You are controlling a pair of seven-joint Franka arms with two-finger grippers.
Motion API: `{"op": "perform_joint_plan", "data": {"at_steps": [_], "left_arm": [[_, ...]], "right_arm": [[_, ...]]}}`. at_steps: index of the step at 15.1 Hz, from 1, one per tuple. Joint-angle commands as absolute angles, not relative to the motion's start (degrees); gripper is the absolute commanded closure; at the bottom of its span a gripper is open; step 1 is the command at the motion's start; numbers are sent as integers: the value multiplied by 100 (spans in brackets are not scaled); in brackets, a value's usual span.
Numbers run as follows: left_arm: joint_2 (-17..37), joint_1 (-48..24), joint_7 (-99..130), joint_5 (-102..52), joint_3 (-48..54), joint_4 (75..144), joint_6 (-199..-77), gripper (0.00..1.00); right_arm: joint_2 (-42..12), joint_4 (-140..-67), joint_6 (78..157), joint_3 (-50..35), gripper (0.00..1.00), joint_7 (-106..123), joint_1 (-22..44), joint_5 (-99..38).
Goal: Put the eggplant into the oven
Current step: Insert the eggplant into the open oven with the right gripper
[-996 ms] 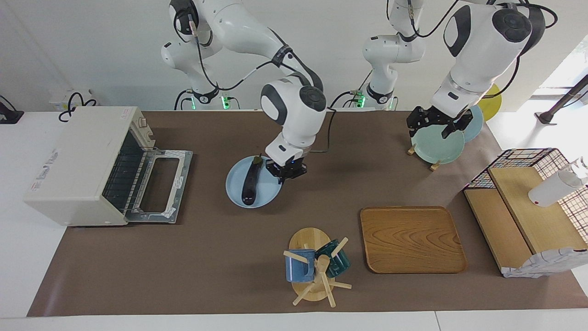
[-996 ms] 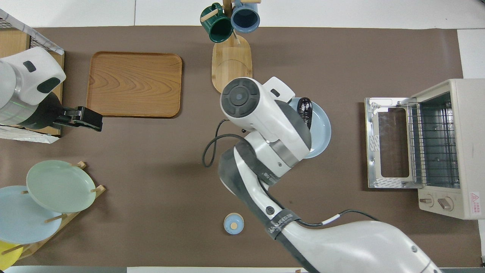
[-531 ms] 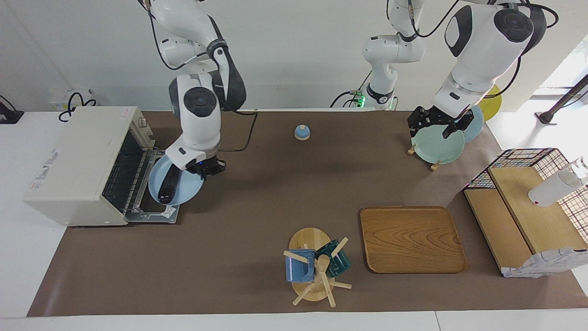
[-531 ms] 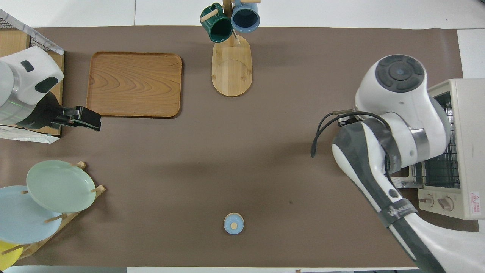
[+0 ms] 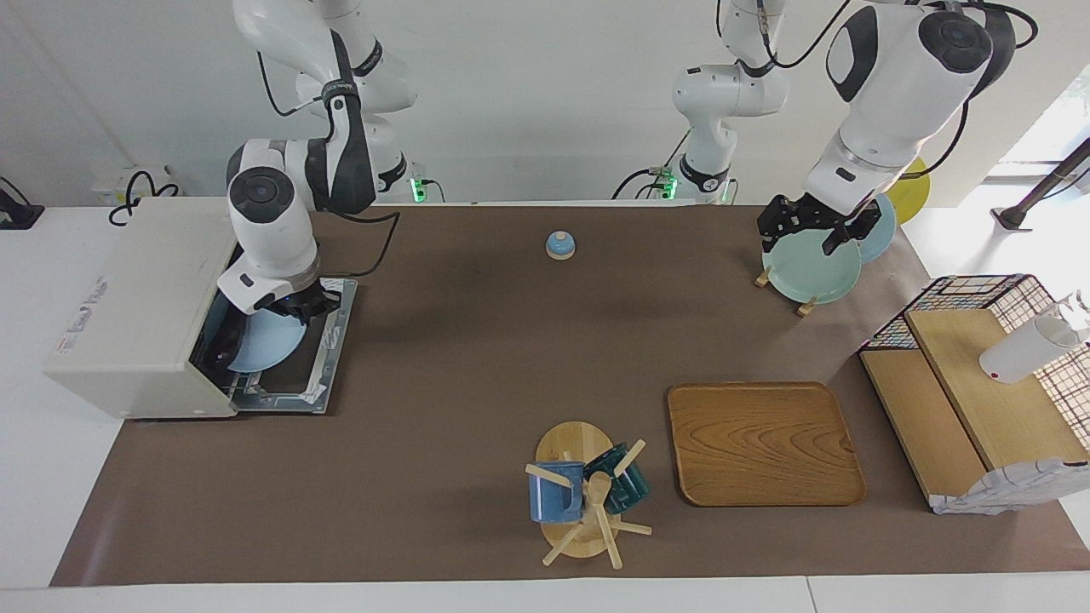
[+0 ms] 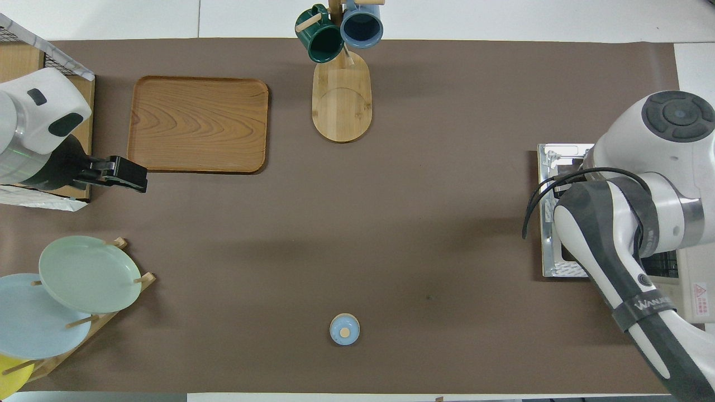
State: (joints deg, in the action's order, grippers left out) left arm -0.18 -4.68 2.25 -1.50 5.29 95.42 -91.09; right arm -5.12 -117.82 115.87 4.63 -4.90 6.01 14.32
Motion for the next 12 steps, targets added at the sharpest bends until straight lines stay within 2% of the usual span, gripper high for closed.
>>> {"op": "perform_joint_plan", "data": {"at_steps": [1,4,11,12], "left_arm": [[-97,-448,185,-79,527,9536,-9018,0],[-97,-448,185,-79,527,9536,-9018,0],[-97,-448,184,-79,527,9536,-9026,0],[-97,-448,185,-79,527,9536,-9018,0]], "right_arm": [[-194,-12436,12145,369,100,-71,168,1600],[-185,-12454,12155,369,100,333,-104,1600],[-167,-12542,12146,360,100,273,-264,1573],[-167,-12542,12155,360,94,272,-272,1538]]}}
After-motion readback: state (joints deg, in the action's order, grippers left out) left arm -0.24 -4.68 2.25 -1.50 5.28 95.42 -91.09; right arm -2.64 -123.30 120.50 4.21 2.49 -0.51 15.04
